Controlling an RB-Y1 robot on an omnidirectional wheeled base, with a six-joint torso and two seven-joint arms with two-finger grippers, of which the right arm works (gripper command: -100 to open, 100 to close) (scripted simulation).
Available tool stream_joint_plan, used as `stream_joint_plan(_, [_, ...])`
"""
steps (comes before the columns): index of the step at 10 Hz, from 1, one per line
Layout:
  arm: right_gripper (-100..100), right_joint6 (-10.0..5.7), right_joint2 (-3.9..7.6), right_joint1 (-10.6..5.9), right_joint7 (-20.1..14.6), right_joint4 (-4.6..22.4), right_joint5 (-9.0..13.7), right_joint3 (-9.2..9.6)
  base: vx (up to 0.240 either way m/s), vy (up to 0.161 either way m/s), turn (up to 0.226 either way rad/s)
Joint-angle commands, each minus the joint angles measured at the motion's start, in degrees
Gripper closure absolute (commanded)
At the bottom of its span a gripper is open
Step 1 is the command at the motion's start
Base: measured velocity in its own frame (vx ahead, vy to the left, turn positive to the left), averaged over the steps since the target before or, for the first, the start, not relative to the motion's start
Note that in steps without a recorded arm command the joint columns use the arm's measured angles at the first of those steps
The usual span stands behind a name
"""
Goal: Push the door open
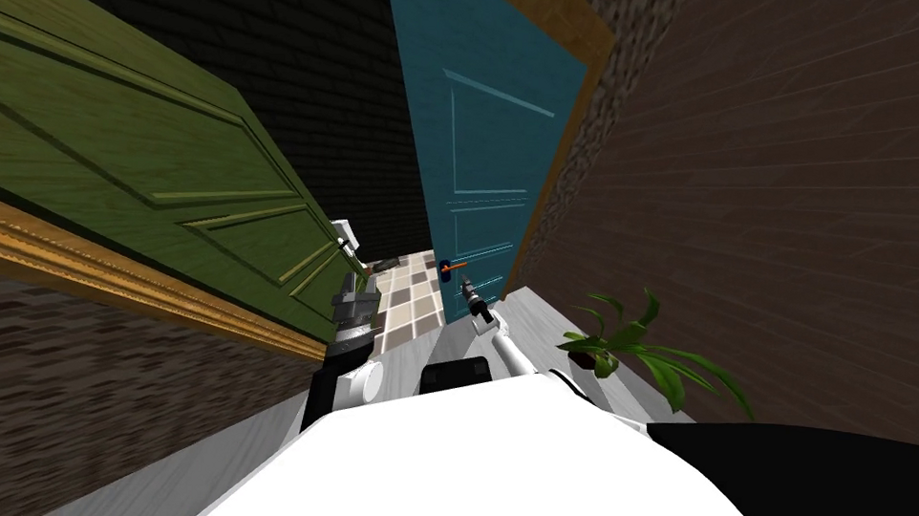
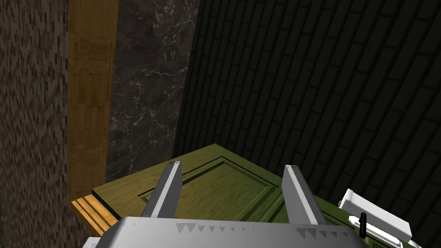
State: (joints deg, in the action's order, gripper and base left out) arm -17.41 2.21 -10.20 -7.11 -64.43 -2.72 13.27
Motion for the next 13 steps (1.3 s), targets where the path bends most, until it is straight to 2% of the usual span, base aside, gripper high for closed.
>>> stream_joint_plan(1, [-100,-0.16,0.53,-0.17,0.09,0.39,0.04,-0.26,0.118,0.014,0.022])
stream_joint_plan(4, [-100,-0.45,0.79,-0.48,0.25,1.11,0.12,-0.74,0.214,0.058,0.026])
stream_joint_plan(8, [-100,-0.89,-0.22,-0.94,0.48,2.17,0.23,-1.45,0.185,0.063,0.025])
stream_joint_plan(9, [-100,-0.82,-0.03,-0.85,0.47,1.99,0.21,-1.34,0.082,0.022,0.005])
stream_joint_plan(10, [100,-0.82,-0.03,-0.85,0.47,1.99,0.21,-1.34,-0.012,-0.003,-0.005])
stream_joint_plan(13, [100,-0.82,-0.03,-0.85,0.47,1.99,0.21,-1.34,-0.012,-0.005,0.007])
